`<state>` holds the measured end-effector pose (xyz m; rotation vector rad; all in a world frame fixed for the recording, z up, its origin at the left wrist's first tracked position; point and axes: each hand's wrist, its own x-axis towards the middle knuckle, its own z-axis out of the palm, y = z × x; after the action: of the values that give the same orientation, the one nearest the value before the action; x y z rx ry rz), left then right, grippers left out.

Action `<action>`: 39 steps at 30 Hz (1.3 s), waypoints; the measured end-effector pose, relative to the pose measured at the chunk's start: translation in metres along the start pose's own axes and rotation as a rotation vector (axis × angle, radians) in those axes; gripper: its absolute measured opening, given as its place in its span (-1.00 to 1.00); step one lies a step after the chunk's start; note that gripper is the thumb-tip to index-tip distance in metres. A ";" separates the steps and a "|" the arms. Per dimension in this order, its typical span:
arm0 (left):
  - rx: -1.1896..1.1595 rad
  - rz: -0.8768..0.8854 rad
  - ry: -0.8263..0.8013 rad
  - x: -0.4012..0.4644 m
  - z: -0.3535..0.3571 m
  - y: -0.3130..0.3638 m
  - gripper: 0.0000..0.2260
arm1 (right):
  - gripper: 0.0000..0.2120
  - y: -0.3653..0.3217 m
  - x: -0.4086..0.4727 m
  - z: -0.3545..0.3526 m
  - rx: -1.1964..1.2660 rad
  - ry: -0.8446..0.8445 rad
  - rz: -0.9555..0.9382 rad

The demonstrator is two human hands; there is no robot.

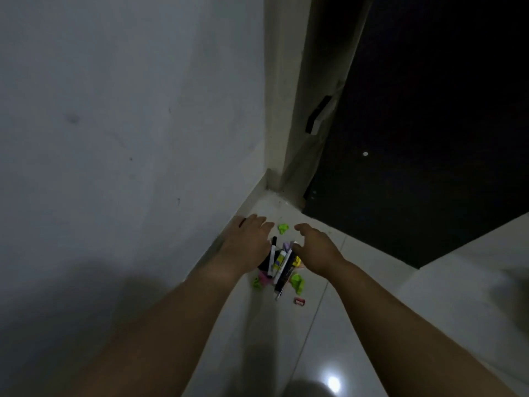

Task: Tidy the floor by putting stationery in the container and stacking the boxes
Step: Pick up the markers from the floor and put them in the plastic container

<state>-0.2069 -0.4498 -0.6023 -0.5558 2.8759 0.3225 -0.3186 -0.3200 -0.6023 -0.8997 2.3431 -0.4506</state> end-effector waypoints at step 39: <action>0.038 -0.145 -0.066 0.116 0.219 0.039 -0.60 | -0.66 0.138 0.092 0.115 0.390 0.028 0.190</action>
<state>-0.2953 -0.4005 -0.8319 -0.7283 2.7540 0.2579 -0.3702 -0.2959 -0.7961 -0.4867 2.2278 -0.8079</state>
